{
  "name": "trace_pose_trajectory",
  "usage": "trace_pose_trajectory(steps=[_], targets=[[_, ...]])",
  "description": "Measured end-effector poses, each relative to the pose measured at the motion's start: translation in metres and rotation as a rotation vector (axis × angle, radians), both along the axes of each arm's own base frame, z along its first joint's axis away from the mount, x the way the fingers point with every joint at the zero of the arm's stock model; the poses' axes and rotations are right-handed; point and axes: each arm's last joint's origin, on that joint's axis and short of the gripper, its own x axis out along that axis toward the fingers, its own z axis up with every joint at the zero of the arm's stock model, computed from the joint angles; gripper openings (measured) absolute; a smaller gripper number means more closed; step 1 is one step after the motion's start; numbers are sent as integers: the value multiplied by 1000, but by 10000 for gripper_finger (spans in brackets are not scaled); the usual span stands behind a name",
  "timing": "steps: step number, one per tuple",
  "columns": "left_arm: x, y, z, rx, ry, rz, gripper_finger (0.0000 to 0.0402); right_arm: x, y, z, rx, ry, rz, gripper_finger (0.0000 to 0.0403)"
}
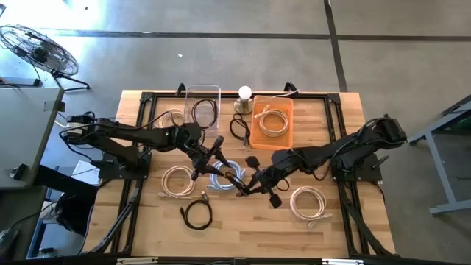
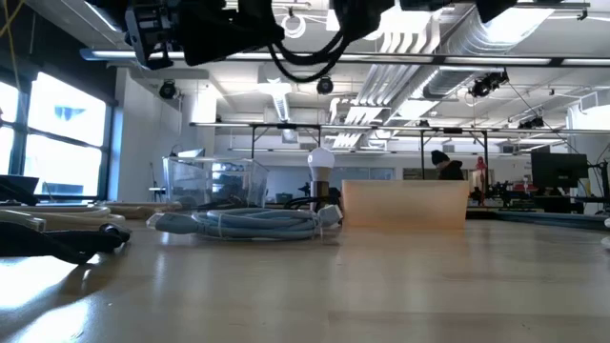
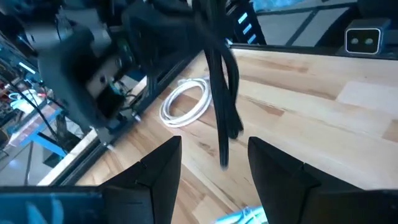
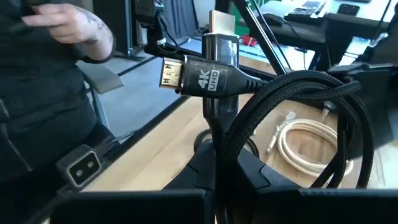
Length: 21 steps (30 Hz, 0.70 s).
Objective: Pick & Place USB Port
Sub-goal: Put the black charger cable into the transparent bin
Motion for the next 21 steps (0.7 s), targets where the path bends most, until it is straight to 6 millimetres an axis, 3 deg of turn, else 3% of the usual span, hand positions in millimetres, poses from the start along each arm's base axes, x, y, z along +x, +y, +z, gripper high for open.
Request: trace_pose_trajectory(steps=[9, 16, 21], targets=[[12, 0, -12, -28, 2, -13, 182, 10, -19, -10, 5, 16, -37, 8], [16, 1, -18, -18, 21, 17, 181, 10, -19, -10, 4, 20, -37, 8], [16, 3, -19, 3, 22, 77, 146, 10, -20, -11, -3, 23, -58, 8]])
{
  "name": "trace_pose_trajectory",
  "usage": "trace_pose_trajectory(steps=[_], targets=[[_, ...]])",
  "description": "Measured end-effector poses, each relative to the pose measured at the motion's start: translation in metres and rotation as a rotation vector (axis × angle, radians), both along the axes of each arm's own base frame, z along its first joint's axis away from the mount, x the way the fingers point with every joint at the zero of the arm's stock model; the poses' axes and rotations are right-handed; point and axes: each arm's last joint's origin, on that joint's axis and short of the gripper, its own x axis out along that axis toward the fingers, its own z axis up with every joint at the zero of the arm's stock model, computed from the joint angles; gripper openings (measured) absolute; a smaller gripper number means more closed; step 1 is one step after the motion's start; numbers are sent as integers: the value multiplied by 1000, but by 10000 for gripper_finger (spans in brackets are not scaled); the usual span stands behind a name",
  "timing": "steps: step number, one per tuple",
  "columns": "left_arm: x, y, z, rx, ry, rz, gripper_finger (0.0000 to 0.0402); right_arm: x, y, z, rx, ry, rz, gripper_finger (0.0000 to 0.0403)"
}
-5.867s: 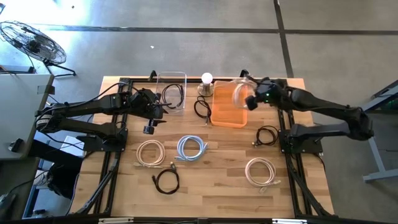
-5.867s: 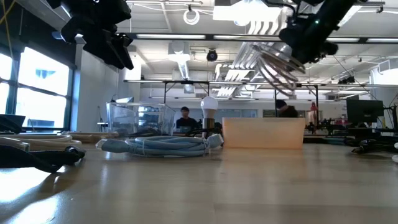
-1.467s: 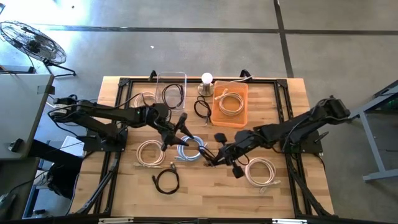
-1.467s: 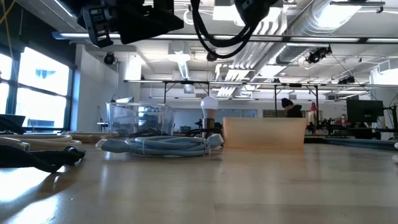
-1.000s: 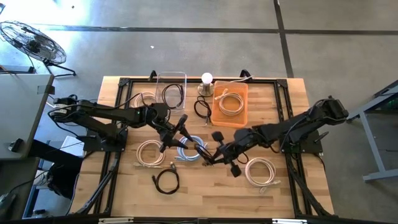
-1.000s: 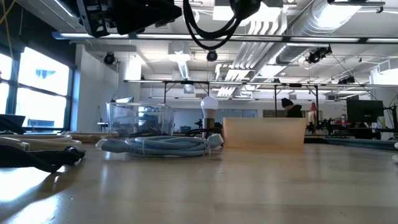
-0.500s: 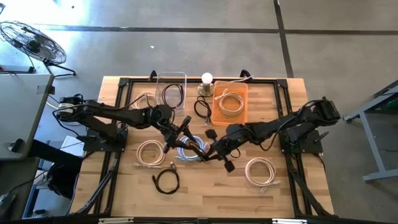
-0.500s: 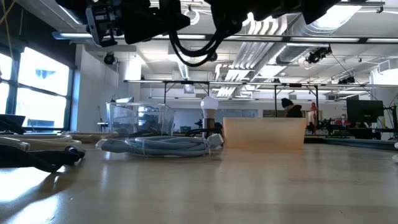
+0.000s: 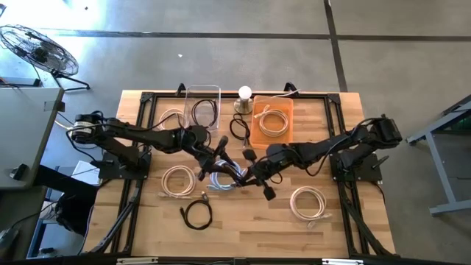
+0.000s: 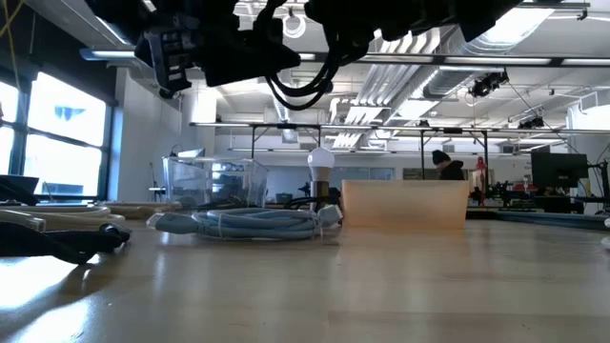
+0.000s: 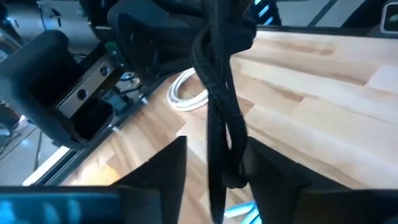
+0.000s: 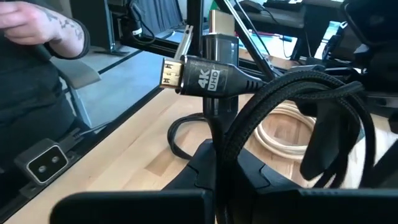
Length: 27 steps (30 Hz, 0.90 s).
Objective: Pick & Place USB Port
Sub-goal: Put the black charger cable into the transparent bin
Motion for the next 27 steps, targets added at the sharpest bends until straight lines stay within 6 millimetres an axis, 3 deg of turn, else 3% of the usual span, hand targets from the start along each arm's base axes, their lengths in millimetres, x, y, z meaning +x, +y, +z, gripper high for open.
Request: trace_pose_trajectory(steps=[7, 10, 18, 27], targets=[[0, 0, 0, 0, 3, 8, 17, 0, -1, -1, -14, 8, -36, 8], [0, 1, 0, 9, 3, 35, 22, 0, -2, -2, -22, 15, -76, 26], [0, 2, -1, 20, 13, 68, 13, 1, -5, -2, 13, 39, -218, 122], [-2, 2, -3, 28, 51, 90, 8, 1, -6, -2, 13, 40, -241, 210]])
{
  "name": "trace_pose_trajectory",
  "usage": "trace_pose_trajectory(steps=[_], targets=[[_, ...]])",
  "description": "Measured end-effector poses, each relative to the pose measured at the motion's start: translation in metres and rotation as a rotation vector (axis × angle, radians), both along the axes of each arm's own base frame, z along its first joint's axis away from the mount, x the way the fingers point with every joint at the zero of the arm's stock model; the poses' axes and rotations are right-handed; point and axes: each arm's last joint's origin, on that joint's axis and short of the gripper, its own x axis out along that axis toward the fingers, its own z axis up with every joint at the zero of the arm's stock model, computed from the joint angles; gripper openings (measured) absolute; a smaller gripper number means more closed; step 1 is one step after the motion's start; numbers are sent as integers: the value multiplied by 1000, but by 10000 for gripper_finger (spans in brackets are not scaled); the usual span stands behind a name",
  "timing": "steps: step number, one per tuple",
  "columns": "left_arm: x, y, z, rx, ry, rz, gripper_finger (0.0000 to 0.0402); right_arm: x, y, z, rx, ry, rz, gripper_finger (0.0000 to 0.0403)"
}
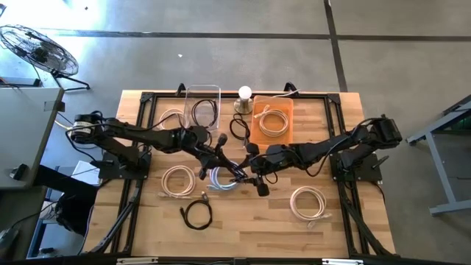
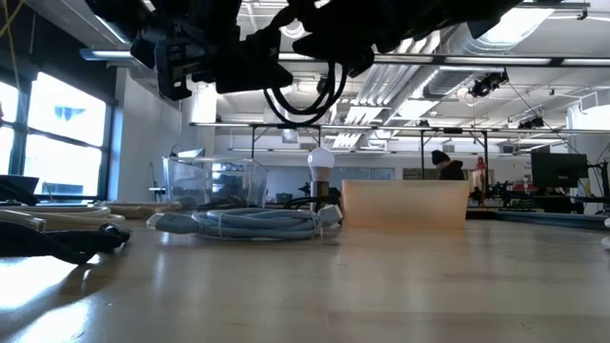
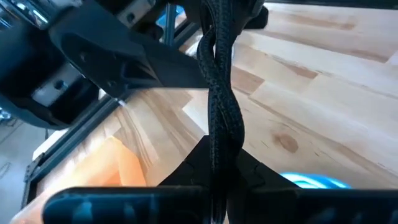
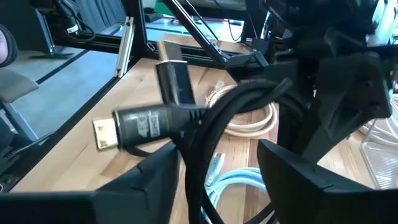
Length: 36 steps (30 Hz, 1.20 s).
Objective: Pick & Place USB Port
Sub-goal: Put the black charger cable into the transparent bin
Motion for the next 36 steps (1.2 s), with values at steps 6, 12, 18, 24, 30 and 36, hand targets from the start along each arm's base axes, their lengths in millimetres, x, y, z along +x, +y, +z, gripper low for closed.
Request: trace_pose_trajectory(steps=[6, 12, 18, 24, 30, 36], targets=[[-9, 1, 9, 26, 12, 66, 7, 0, 0, -1, -14, 10, -15, 233], [-37, 5, 30, 103, 43, 238, 7, -2, 5, -3, -172, 18, -95, 228], [-69, 9, 56, 188, 11, 395, 5, -6, 10, -7, -287, 57, -241, 224], [-98, 16, 68, 334, 27, 642, 5, -11, 10, -14, -316, 132, -314, 227], [-109, 24, 67, 529, 113, 925, 5, -12, 9, -15, -291, 149, -366, 227], [-100, 27, 55, 608, 195, 994, 5, -12, 7, -16, -278, 153, -417, 221]])
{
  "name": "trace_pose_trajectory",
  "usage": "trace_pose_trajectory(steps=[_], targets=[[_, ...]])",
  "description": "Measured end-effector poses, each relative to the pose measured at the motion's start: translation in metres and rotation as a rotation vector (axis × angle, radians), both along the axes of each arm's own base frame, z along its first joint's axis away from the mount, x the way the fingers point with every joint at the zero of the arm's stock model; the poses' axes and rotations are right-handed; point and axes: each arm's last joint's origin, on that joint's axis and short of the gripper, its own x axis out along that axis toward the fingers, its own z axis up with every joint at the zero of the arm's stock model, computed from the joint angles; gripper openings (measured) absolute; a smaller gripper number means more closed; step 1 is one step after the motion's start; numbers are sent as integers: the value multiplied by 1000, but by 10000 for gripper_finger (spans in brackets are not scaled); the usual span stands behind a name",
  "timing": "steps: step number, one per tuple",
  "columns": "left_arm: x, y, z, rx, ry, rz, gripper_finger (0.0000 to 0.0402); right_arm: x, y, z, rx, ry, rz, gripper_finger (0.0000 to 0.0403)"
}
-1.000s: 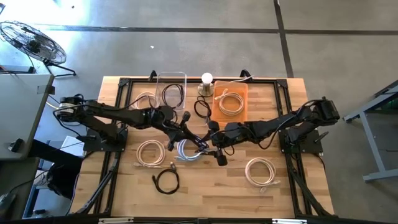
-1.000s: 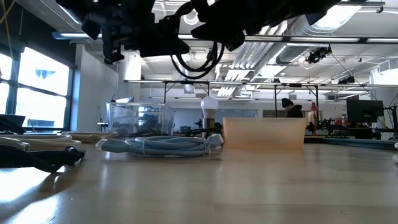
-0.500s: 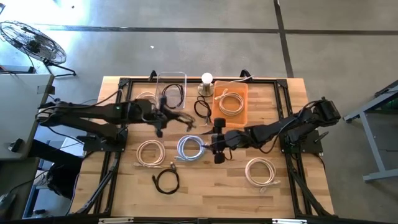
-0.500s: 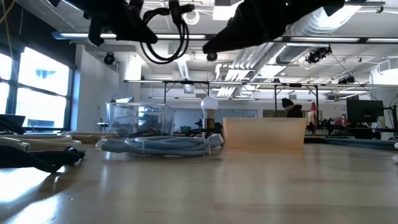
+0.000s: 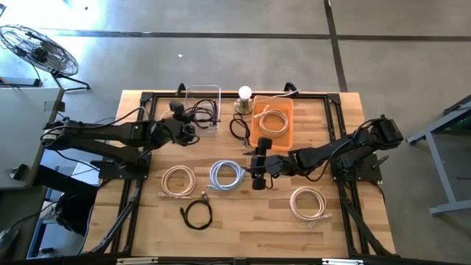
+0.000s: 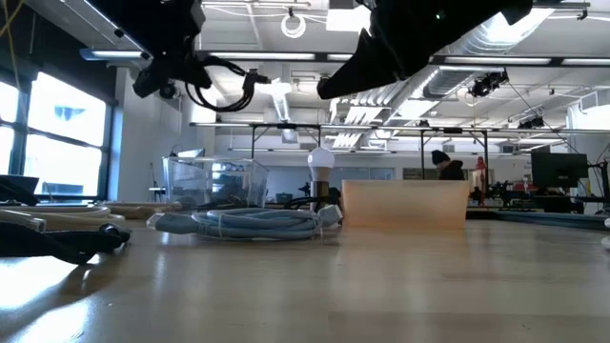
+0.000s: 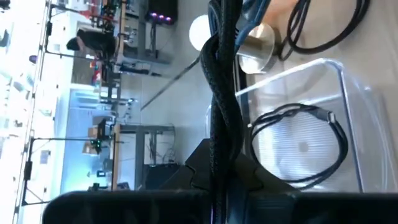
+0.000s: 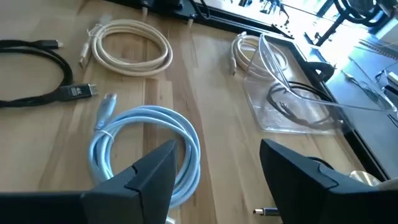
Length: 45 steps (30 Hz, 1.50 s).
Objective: Pick & Place USB Port
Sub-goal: Put the black charger cable into the transparent bin
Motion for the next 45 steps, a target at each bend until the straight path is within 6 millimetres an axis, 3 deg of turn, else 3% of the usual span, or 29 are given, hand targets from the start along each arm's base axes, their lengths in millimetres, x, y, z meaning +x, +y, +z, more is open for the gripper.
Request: trace_pose_trajectory(steps=[7, 15, 23, 31, 45], targets=[[22, 3, -23, 42, 131, 63, 5, 0, 0, -1, -1, 8, 0, 211], [33, 36, -51, -10, 279, 135, 5, 0, 1, -1, 49, 0, -9, 209], [26, 65, -54, -71, 289, 180, 5, -1, 5, -1, 97, -7, 3, 208], [23, 76, -55, -172, 248, 118, 6, -2, 7, -1, 94, -8, 5, 208], [24, 75, -54, -162, 257, 93, 120, -3, 7, -3, 91, 15, 2, 209]])
